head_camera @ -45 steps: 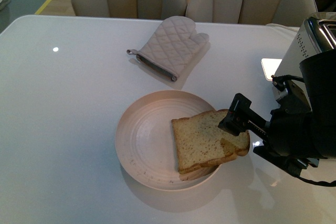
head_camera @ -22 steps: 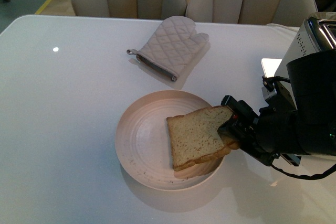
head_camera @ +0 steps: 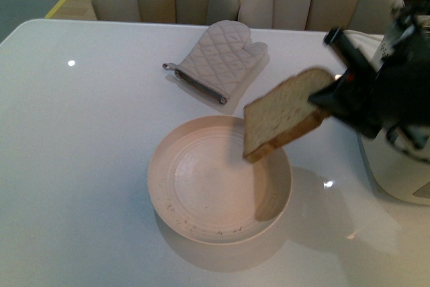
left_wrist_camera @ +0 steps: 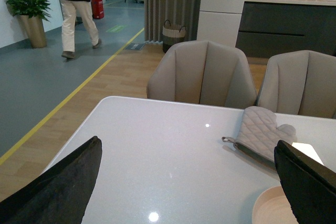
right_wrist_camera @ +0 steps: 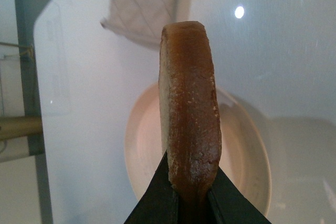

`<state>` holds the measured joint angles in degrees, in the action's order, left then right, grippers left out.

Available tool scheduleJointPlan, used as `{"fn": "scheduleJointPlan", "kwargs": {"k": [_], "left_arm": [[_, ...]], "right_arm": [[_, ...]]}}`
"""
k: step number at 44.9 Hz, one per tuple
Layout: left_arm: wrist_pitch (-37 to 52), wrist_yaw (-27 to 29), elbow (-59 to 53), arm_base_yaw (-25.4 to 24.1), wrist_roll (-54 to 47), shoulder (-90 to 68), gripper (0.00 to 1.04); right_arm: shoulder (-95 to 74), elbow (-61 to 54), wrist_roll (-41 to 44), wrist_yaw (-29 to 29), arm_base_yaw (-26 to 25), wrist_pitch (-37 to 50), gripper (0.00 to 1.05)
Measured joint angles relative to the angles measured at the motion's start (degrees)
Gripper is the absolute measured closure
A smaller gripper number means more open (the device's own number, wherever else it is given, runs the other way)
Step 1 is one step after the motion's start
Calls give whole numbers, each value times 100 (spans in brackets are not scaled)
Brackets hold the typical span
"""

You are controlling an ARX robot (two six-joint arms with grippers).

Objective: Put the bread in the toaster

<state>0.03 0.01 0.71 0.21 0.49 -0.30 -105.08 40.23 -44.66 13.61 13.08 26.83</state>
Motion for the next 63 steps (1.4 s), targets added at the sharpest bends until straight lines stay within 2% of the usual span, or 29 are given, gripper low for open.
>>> {"fn": "scheduleJointPlan", "kwargs": {"k": [8, 15, 21, 32, 41, 63], "left_arm": [[0, 0, 0, 0, 0, 0, 7], [0, 0, 0, 0, 0, 0, 7], [0, 0, 0, 0, 0, 0, 7], [0, 0, 0, 0, 0, 0, 7], [0, 0, 0, 0, 0, 0, 7], [0, 0, 0, 0, 0, 0, 7]], "right_arm": [[1794, 702, 1266, -741, -490, -1185, 101], [2599, 1276, 2330, -1279, -894, -1797, 101], [2782, 1495, 3359, -1373, -1202, -2015, 101], [2562, 1436, 4529, -1683, -1497, -2022, 101], [2516, 1377, 4811, -1860, -1641, -2210, 101], [2249, 1045, 4618, -2024, -1646, -2330, 101]]}}
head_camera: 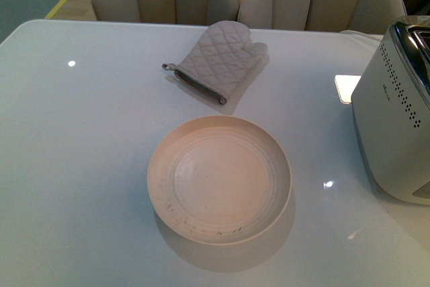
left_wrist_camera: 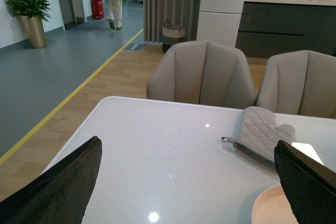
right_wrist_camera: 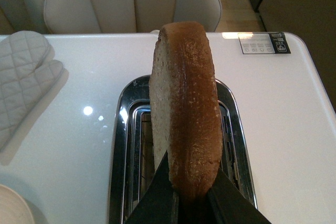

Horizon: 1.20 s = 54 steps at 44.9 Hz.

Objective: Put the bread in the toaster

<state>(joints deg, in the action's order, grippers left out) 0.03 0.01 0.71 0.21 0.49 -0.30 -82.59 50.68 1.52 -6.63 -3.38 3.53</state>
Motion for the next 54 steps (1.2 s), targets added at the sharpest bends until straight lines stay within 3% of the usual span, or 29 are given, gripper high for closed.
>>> {"fn": "scheduleJointPlan", "kwargs": {"k": [24, 54], "left_arm": [[0, 0, 0, 0, 0, 0, 7], [0, 2, 0, 0, 0, 0, 7]], "right_arm": [[-278, -170, -50, -83, 24, 2, 101], [-372, -348, -94, -164, 144, -621, 101]]}}
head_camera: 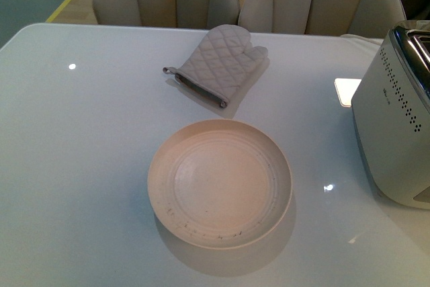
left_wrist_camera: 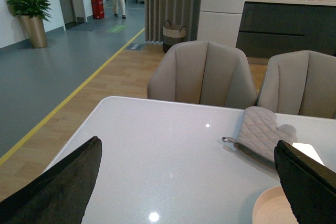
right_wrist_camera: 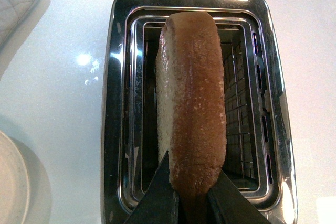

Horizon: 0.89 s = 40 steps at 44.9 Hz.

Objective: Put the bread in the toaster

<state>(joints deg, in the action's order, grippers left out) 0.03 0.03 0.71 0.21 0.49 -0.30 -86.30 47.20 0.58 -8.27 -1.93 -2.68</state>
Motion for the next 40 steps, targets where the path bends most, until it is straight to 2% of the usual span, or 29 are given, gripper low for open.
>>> {"fn": "scheduleJointPlan", "kwargs": {"k": [7, 14, 23, 32, 36, 37, 38, 40], "left_arm": [[0, -2, 0, 0, 0, 0, 7], [0, -2, 0, 0, 0, 0, 7], [0, -2, 0, 0, 0, 0, 7], [0, -2, 0, 0, 0, 0, 7], [0, -2, 0, 0, 0, 0, 7], [0, -2, 0, 0, 0, 0, 7], [0, -2, 0, 0, 0, 0, 7], [0, 0, 0, 0, 0, 0, 7]], "right_arm": [[85, 0, 114, 59, -9, -96, 101], [85, -37, 162, 59, -72, -120, 68], [85, -50, 162, 59, -76, -120, 42], [85, -55, 162, 61, -81, -120, 8], [85, -66, 160, 87, -85, -96, 9], [59, -181, 116, 247, -118, 245, 11], [48, -511, 79, 616, -144, 1172, 16], [48, -1161, 46, 1005, -160, 2741, 24]]}}
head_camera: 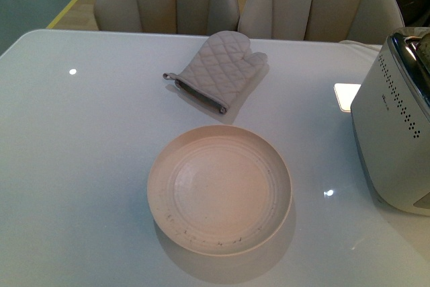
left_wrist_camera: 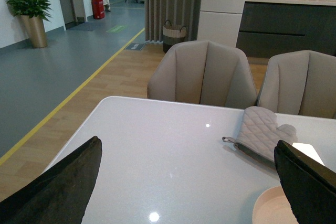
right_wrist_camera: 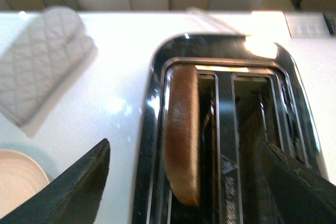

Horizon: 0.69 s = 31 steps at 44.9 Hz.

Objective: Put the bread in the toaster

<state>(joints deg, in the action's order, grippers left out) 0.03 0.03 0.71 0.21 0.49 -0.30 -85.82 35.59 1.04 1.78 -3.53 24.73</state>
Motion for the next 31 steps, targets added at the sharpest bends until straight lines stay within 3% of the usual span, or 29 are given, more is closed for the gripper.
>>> {"fn": "scheduleJointPlan", "kwargs": {"k": [3, 6, 8, 17, 23, 31], "left_arm": [[0, -2, 0, 0, 0, 0, 7], [0, -2, 0, 0, 0, 0, 7], [0, -2, 0, 0, 0, 0, 7], [0, -2, 0, 0, 0, 2, 7], [0, -2, 0, 0, 0, 2, 7], [0, 0, 0, 0, 0, 2, 7]], "right_arm": [[66, -935, -20, 129, 35, 2153, 38], [422, -1390, -24, 63, 72, 3226, 52], [772, -1589, -37, -162, 205, 3412, 63], [1593, -2396, -31, -164, 330, 3241, 103], [1991, -2839, -61, -181, 330, 3407, 103], [2894, -3222, -61, -177, 332, 2796, 103]]}}
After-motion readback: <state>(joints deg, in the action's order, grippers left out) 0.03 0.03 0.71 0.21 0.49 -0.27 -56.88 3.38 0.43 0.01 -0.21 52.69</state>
